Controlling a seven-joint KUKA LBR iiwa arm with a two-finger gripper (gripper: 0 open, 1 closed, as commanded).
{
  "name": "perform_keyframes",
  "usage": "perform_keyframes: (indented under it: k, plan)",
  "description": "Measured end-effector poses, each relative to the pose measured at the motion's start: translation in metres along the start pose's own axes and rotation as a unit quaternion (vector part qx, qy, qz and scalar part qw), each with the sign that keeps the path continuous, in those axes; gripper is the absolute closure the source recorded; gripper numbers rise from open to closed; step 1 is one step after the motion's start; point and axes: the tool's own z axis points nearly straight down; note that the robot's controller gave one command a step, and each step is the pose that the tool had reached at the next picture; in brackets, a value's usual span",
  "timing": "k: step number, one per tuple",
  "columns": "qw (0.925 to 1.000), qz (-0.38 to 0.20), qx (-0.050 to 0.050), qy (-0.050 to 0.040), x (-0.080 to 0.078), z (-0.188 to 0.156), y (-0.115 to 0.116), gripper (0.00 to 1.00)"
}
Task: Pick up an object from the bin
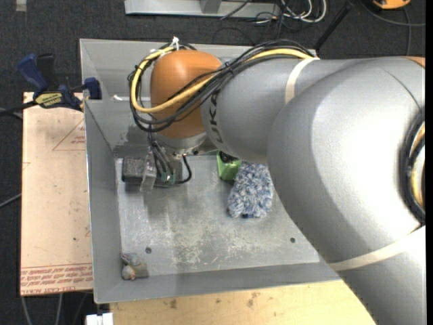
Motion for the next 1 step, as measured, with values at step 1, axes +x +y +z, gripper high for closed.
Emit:
perform_keyframes:
  k: [1]
  plan:
    - [1.0000, 0.000, 0.002, 0.0025, 0.0013, -0.0091, -0.0008, 1.00]
